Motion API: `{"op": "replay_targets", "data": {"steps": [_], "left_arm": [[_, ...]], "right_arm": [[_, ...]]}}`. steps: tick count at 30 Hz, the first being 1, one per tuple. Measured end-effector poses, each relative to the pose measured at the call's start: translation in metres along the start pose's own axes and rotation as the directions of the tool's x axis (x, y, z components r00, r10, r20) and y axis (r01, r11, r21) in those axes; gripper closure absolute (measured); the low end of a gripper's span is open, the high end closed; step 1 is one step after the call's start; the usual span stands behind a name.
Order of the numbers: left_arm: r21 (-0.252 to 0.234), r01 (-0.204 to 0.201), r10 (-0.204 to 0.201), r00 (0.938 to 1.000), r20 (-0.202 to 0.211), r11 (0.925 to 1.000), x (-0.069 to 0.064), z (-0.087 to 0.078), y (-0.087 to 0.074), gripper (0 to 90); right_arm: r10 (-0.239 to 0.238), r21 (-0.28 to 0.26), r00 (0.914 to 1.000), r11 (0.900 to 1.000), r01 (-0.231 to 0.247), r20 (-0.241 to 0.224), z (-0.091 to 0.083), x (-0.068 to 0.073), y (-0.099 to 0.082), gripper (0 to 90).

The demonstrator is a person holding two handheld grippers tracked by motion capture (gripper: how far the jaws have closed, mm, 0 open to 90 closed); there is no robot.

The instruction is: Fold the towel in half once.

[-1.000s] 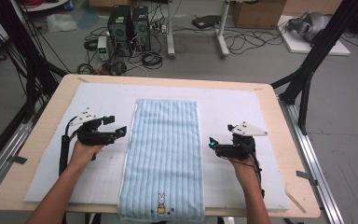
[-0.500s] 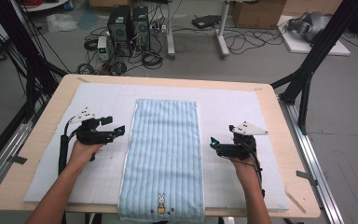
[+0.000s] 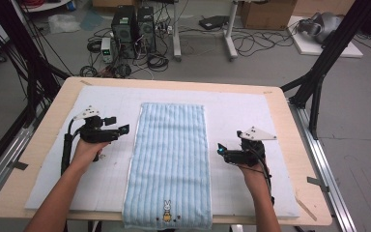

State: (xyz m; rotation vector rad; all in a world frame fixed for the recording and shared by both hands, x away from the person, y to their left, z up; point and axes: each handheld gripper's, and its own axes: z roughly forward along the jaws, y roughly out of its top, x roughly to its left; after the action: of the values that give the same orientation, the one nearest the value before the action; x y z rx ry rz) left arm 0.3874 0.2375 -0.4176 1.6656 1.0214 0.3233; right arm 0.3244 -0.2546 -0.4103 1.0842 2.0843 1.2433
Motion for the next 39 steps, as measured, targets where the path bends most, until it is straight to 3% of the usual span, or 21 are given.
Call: {"op": "replay_targets", "data": {"steps": [3,10,16,20,24,27,29,31,32,35,37,39], "left_arm": [[0.008,0.023,-0.023,0.9997,-0.01,0.9997,0.002,0.006,0.005,19.3],[0.032,0.02,-0.017,0.9962,-0.085,0.9993,0.007,0.025,0.016,21.2],[0.067,0.01,-0.004,0.9966,-0.083,0.9977,0.008,0.042,0.019,25.4],[0.118,0.028,-0.015,0.9942,-0.106,0.9927,0.008,0.056,0.013,32.4],[0.17,0.014,0.01,0.9902,-0.14,0.9853,0.007,0.069,0.007,36.3],[0.2,0.023,0.008,0.9885,-0.151,0.9794,0.007,0.079,0.001,44.1],[0.222,0.011,0.025,0.987,-0.159,0.9749,0.006,0.083,-0.002,46.3],[0.222,0.006,0.032,0.9853,-0.168,0.9751,0.004,0.084,-0.002,47.5],[0.228,-0.008,0.048,0.9839,-0.172,0.9736,0.003,0.085,-0.002,48.0],[0.254,-0.078,0.131,0.9715,-0.198,0.964,-0.002,0.086,-0.002,54.3],[0.265,-0.127,0.182,0.9643,-0.193,0.9558,-0.004,0.086,-0.003,59.1],[0.264,-0.142,0.193,0.9657,-0.174,0.9538,-0.006,0.087,-0.003,67.6]], "right_arm": [[0.003,0.004,1.0,1.0,-0.003,-0.009,0.002,0.001,0.0,10.9],[0.004,0.002,0.9998,1.0,-0.004,-0.017,0.003,0.001,0.0,10.9],[0.009,0.012,0.9998,0.9999,-0.008,-0.02,0.004,0.001,0.0,10.9],[0.004,0.013,0.9997,0.9999,-0.003,-0.025,0.005,0.003,0.0,10.9],[-0.002,0.019,0.9995,0.9998,0.003,-0.03,0.007,0.003,0.0,10.9],[-0.003,0.023,0.9995,0.9997,0.004,-0.032,0.008,0.004,-0.001,10.9],[0.001,0.027,0.9994,0.9996,0.0,-0.034,0.008,0.004,-0.001,11.0],[0.004,0.027,0.9994,0.9996,-0.003,-0.034,0.008,0.004,-0.001,10.9],[0.002,0.029,0.9994,0.9996,-0.001,-0.034,0.008,0.004,-0.001,10.9],[0.001,0.033,0.9994,0.9994,0.0,-0.035,0.009,0.004,-0.001,11.0],[-0.002,0.041,0.9993,0.9992,0.003,-0.038,0.01,0.005,-0.001,10.9],[-0.009,0.049,0.9994,0.9987,0.01,-0.035,0.012,0.006,-0.001,11.0]]}}
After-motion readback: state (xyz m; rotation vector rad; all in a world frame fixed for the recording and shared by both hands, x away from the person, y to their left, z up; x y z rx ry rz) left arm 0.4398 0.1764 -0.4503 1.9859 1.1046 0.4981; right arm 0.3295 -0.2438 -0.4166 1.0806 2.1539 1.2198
